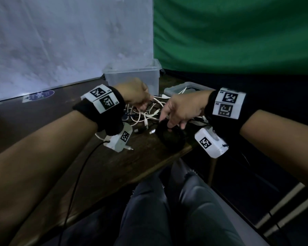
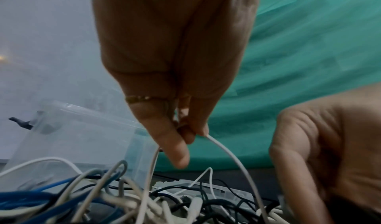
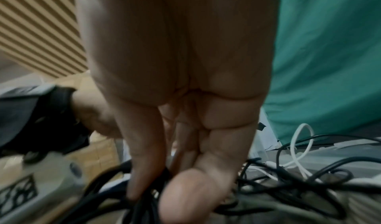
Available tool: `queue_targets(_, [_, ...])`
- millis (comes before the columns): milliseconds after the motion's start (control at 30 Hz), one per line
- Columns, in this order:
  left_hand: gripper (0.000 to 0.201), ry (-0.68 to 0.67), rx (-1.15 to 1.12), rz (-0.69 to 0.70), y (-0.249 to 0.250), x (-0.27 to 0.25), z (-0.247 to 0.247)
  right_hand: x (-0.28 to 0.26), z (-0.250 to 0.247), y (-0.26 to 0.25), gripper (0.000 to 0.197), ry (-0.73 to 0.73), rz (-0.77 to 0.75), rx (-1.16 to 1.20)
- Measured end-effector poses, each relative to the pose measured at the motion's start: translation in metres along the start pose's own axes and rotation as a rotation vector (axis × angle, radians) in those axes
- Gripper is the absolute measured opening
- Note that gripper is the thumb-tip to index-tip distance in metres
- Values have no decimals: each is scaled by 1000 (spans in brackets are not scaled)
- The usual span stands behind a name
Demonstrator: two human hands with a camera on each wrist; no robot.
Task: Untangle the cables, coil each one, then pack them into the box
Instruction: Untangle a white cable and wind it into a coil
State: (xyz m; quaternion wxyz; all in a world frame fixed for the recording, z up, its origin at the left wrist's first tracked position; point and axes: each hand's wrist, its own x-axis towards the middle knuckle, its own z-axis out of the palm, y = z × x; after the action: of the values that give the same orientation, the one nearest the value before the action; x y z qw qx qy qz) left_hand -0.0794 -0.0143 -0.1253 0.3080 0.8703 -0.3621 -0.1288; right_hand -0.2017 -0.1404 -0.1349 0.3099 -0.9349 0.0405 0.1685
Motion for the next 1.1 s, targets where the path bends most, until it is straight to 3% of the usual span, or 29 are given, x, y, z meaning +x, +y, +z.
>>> queue_targets(167, [24,183,-160,84,-3,7,-12,4,1,0,30,73,49,71])
queue_targets(300, [26,265,-319,216,-3,7,-20,5,-8,0,15,395,29,121])
queue_targets(367, [26,283,-367,284,-1,6,-24,8,-10,3,27,513,40,210])
queue_targets(433, [25,309,-437,328,1,5,-27,9,-11,5,31,490,80,204])
queue_targets(533, [25,394,-557,396,4,5,-32,9,-8,7,11,410,95,123])
queue_targets(567, [25,432,-585,421,5,6,-34,10,-7,7,13,407,96,114])
queue_targets(733, [23,621,-739,490,8,8,-52,17,-10,9,22,460,144,81])
queue_targets(833, [24,711,-838,481,4,12,-64,17,-15,11,14,468,162,141])
queue_targets(867, [24,711,-832,463,3,12,-65,17,-17,11,9,477,149,173])
queue_targets(933, [26,663,-752,391,0,14,-62,18,-23,10,19,521,86,284])
queue_targets(1100, [24,414,-370,206,-13,11,-49,21,-43,-3,26,677,-134,621])
